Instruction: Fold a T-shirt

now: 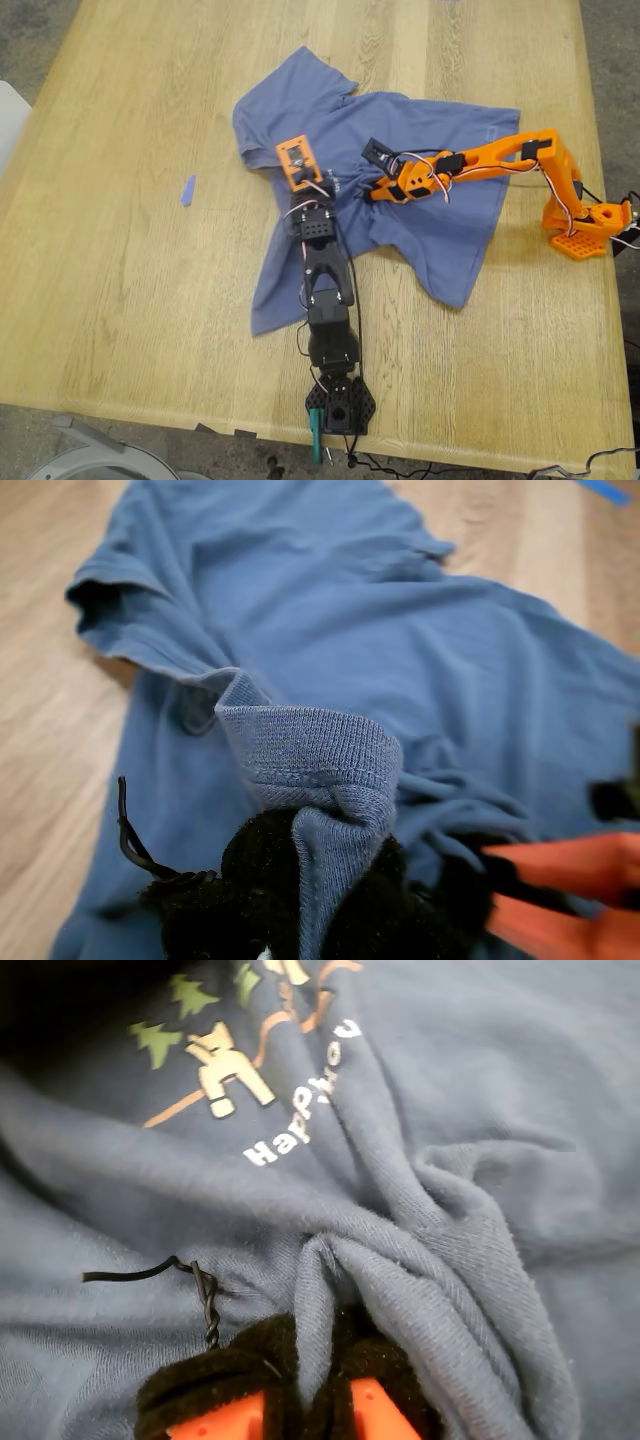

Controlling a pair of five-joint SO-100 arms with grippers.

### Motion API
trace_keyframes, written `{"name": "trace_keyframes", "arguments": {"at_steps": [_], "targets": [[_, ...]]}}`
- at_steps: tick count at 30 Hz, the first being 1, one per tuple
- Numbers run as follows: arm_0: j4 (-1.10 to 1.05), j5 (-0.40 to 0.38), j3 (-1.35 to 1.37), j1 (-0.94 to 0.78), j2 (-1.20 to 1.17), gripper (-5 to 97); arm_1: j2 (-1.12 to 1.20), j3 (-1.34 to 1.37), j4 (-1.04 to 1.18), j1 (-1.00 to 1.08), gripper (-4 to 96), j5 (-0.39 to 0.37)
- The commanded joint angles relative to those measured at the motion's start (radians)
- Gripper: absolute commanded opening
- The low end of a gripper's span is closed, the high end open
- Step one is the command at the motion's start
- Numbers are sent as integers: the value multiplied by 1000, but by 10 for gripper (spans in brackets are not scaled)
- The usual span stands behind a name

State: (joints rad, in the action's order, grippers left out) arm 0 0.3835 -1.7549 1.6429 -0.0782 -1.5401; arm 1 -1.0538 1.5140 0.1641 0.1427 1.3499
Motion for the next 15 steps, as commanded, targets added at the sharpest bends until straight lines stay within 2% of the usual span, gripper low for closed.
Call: {"name": "trace_keyframes", "arguments": {"at_steps": [1, 15], "targets": [[-40, 18, -15, 87, -183, -2, -58, -26, 5, 41, 0, -2], [-44, 29, 155, 325, -316, -2, -78, -112, 43, 97, 0, 5]]}}
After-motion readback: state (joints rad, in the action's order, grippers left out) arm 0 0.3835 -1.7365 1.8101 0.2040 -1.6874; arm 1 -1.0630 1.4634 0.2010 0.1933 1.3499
